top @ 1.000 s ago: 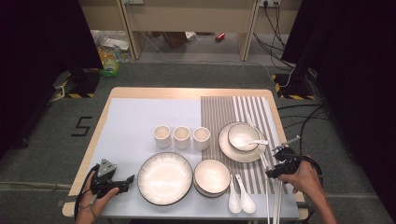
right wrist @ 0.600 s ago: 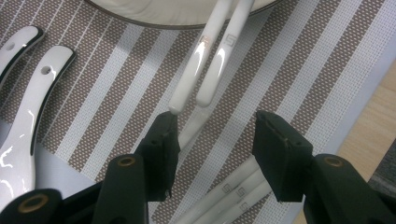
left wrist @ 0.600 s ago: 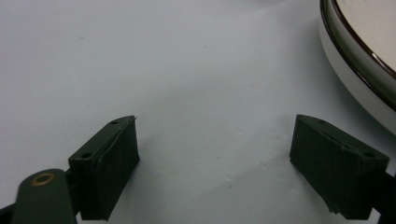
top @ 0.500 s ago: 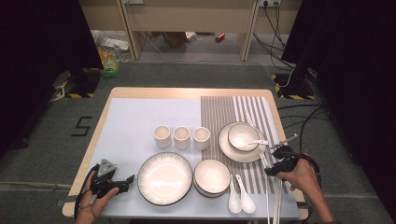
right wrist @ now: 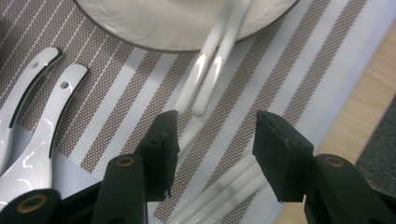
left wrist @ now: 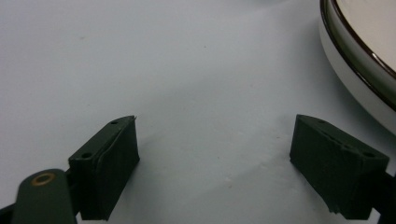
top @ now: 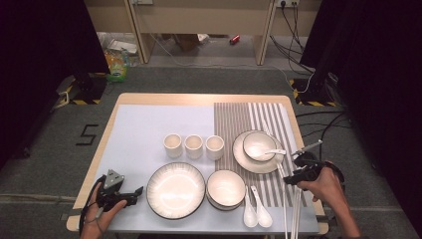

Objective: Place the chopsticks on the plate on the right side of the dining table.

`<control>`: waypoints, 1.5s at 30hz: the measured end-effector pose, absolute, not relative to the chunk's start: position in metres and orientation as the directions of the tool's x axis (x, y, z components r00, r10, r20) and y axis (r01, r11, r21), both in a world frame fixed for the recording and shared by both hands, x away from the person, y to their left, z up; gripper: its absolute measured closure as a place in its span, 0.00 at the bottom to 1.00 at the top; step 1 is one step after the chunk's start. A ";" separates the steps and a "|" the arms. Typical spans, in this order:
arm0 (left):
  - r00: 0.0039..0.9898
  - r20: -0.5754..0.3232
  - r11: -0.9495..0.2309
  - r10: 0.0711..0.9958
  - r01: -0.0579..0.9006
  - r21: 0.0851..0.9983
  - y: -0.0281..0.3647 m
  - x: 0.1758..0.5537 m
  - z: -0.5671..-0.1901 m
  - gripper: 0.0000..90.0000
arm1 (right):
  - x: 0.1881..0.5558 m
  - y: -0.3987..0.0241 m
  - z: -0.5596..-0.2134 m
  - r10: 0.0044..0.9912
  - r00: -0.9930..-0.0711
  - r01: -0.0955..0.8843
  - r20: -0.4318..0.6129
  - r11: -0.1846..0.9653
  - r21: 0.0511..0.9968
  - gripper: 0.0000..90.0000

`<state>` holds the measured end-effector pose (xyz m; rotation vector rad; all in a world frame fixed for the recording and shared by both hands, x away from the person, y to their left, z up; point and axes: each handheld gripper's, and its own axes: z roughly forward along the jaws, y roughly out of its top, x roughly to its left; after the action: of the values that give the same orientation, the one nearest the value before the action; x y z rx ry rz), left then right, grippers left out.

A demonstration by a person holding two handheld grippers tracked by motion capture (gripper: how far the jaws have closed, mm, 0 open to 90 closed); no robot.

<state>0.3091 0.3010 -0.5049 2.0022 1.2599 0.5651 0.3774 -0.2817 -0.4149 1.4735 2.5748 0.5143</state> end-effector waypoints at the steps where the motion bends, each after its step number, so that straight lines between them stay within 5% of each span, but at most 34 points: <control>1: 0.433 0.000 -0.287 0.902 0.599 0.748 0.301 0.309 -0.505 0.16 | 0.377 -0.283 -0.413 0.857 -0.513 0.811 0.053 0.463 0.358 0.56; 9: 0.427 0.002 -0.280 0.904 0.590 0.757 0.300 0.309 -0.506 0.16 | 0.376 -0.281 -0.416 0.849 -0.523 0.806 0.075 0.464 0.369 0.58; 24: 0.427 0.002 -0.280 0.904 0.590 0.757 0.300 0.309 -0.506 0.16 | 0.374 -0.270 -0.425 0.781 -0.619 0.762 0.075 0.575 0.297 0.87; 45: 0.434 -0.002 -0.287 0.901 0.599 0.747 0.301 0.309 -0.505 0.16 | 0.383 -0.267 -0.428 0.812 -0.577 0.797 0.087 0.537 0.276 0.89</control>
<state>0.3091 0.3011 -0.5048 2.0028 1.2595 0.5628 0.3826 -0.2674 -0.4280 1.4196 2.7085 0.4450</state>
